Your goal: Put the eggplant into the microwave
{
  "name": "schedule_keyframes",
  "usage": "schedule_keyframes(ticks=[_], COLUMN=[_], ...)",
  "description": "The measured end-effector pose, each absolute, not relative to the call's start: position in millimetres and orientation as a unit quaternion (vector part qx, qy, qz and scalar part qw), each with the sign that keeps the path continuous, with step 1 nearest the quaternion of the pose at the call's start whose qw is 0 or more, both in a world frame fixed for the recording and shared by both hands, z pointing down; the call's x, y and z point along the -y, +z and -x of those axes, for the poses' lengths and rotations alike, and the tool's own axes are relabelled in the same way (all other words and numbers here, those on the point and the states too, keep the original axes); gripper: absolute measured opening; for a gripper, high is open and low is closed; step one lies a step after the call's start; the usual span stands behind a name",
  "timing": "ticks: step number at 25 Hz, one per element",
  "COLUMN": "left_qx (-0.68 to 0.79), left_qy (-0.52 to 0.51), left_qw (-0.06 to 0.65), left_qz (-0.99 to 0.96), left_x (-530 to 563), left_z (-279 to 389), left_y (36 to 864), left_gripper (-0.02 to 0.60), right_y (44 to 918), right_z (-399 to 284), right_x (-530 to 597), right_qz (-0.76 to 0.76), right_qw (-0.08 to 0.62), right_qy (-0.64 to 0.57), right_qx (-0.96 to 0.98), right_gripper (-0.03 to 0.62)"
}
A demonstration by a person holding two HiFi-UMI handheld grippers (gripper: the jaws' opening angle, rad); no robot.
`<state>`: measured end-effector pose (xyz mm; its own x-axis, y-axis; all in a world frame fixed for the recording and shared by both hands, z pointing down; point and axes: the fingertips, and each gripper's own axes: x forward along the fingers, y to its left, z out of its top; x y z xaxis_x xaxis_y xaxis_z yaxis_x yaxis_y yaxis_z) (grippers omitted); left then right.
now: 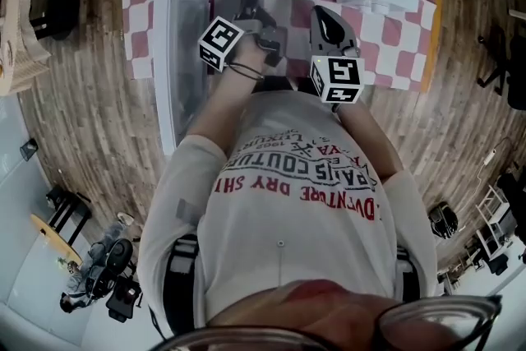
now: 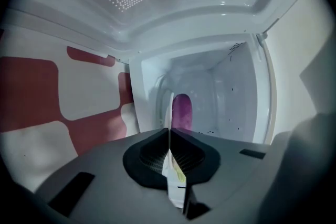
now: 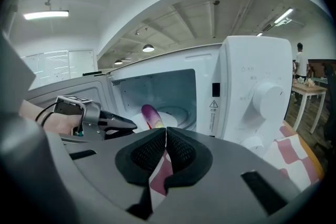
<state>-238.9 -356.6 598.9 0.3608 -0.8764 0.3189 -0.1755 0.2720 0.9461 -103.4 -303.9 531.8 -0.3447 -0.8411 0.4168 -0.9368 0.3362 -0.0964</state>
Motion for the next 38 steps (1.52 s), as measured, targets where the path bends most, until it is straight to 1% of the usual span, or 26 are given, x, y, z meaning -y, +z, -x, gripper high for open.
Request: schedule_keyframes(ticks=[8,20,24,25,26,27,32,34,37,38], left_qx=[0.503,0.514,0.522,0.526,0.529,0.531,0.536,0.529,0.521,0.520], left_qy=[-0.262,-0.276,-0.249,-0.241,-0.235,-0.228,-0.207,-0.207,-0.203,-0.200], left_qw=[0.621,0.631,0.620,0.620,0.622,0.623,0.602,0.599,0.593,0.588], left_qz=[-0.541,-0.511,-0.531,-0.530,-0.528,-0.527,-0.555,-0.564,-0.580,-0.587], left_x=[370.2,381.2,381.7,380.8,379.2,377.1,366.5,360.8,351.6,348.6], left_z=[237.8,239.2,238.2,238.8,239.5,239.9,238.4,234.8,231.7,231.2], left_y=[611.6,619.5,619.0,620.5,622.6,624.3,613.4,605.4,591.7,586.7], left_gripper=[0.032,0.034,0.034,0.054,0.122,0.137,0.137,0.127,0.038,0.033], right_y=[533.9,534.8,536.7,536.6,536.3,536.0,534.1,532.6,528.4,526.5], right_z=[110.4,113.2,113.4,113.7,114.0,114.1,111.3,110.5,112.4,113.0], right_x=[316.1,325.7,325.6,325.4,325.0,324.7,324.2,323.0,321.4,320.5], right_qz=[-0.552,-0.554,-0.552,-0.552,-0.551,-0.550,-0.549,-0.547,-0.541,-0.538], right_qw=[0.156,0.155,0.156,0.156,0.156,0.157,0.157,0.157,0.155,0.154], right_qy=[0.147,0.156,0.158,0.158,0.158,0.157,0.155,0.153,0.148,0.145], right_qx=[0.806,0.803,0.803,0.804,0.804,0.805,0.806,0.808,0.814,0.816], right_gripper=[0.028,0.028,0.028,0.028,0.028,0.028,0.028,0.028,0.028,0.028])
